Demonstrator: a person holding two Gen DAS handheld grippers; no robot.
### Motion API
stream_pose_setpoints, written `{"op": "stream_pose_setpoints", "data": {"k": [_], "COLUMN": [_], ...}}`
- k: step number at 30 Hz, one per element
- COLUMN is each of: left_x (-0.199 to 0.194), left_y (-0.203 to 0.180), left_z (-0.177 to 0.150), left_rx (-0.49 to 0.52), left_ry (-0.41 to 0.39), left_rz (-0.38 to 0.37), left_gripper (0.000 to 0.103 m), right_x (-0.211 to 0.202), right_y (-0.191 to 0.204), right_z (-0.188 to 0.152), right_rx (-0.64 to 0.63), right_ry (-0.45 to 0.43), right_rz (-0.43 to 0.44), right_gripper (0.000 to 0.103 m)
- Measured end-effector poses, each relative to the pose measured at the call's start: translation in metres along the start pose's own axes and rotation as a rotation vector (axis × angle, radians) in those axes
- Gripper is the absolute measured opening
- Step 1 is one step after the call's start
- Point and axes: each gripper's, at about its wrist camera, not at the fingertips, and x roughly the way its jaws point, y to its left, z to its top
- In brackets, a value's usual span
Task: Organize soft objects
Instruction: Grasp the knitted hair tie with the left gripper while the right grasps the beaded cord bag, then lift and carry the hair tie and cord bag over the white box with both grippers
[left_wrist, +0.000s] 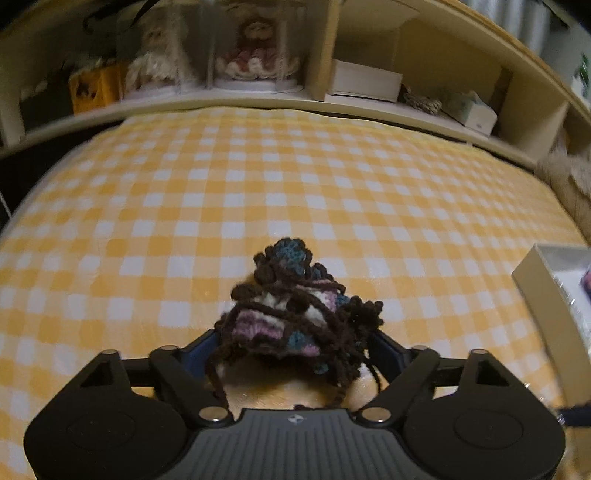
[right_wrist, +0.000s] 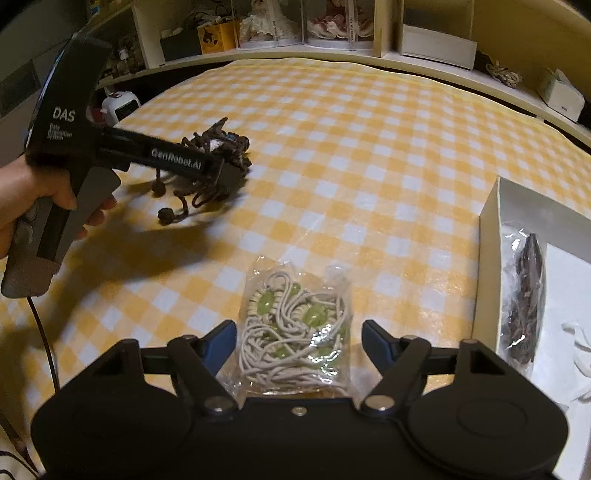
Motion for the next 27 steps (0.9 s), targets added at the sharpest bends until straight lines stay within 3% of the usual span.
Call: {"op": "stream_pose_setpoints", "data": {"k": [1, 3, 11, 17, 19, 21, 23, 27], "left_x": [0.0, 0.0, -0.004, -0.007, -0.007, -0.009, -0.013, -0.015], "left_y": [0.002, 0.003, -0.001, -0.001, -0.001, 0.004, 0.008, 0.013], "left_z": [0.0, 0.0, 0.0, 0.002, 0.001, 0.0, -0.001, 0.003], "left_rx": [-0.023, -0.057, -0.067, -0.071, -0.083, -0.136, -0.204, -0.294], "left_ry": [0.005, 0.014, 0.012, -0.001, -0.001, 0.005, 0.019, -0.027], "left_rz": [-0.013, -0.038, -0.06, -0.062, -0.063, -0.078, -0.1, -0.123], "left_gripper": [0.076, 0.06, 0.036, 0.032, 0.04, 0.075, 0.089, 0.09], "right_x": [0.0, 0.001, 0.002, -0.001, -0.002, -0.002, -0.003, -0.005], "right_y": [0.001, 0.005, 0.002, 0.001, 0.0, 0.001, 0.004, 0.006], "right_z": [0.0, 0.001, 0.0, -0.001, -0.001, -0.002, -0.002, -0.002], "right_rx": [-0.005, -0.018, -0.022, -0.002, 0.005, 0.001, -0.001, 0.0], "right_ry": [0.003, 0.011, 0.015, -0.005, -0.007, 0.0, 0.002, 0.01], "right_rz": [-0.001, 0.003, 0.018, 0.023, 0.025, 0.028, 0.027, 0.041], "right_gripper": [0.072, 0.068, 0.057, 0.052, 0.052, 0.053, 0.053, 0.053]}}
